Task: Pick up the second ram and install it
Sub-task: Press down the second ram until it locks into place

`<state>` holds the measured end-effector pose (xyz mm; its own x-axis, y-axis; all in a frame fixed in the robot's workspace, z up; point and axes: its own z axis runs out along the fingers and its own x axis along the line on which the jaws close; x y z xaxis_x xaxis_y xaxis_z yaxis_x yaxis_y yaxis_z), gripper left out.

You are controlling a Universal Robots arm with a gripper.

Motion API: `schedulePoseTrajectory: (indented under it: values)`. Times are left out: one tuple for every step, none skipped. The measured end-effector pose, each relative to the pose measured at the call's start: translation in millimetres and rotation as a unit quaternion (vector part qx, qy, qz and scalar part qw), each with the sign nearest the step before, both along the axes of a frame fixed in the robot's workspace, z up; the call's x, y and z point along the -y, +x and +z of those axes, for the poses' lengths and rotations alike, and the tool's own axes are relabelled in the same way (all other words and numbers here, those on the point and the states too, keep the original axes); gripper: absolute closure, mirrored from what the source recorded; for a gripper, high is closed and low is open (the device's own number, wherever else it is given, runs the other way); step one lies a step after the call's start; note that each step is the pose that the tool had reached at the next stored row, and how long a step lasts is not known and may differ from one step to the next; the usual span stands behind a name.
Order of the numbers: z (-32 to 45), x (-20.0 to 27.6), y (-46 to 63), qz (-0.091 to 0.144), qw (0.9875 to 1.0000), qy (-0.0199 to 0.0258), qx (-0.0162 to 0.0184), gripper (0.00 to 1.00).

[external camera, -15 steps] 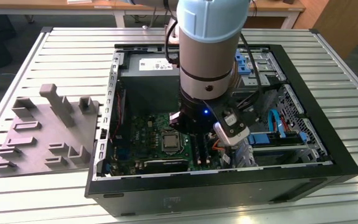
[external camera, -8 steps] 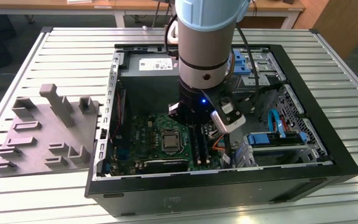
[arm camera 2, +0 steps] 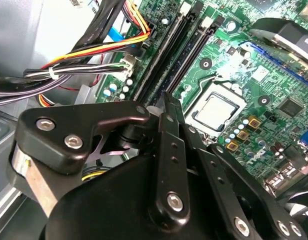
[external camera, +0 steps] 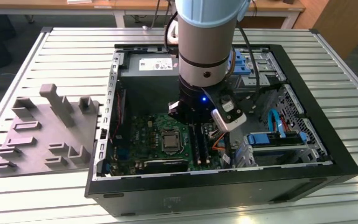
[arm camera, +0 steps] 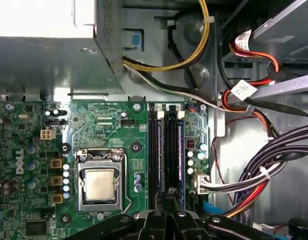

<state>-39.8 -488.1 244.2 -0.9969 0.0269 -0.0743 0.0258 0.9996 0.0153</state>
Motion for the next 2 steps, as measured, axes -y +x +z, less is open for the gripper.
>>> schedulePoseTrajectory:
  values:
    - [0.1, 0.0, 0.0, 0.000, 1.0000, 0.0000, 0.0000, 0.89]
    - [0.2, 0.0, 0.0, 0.000, 1.0000, 0.0000, 0.0000, 0.89]
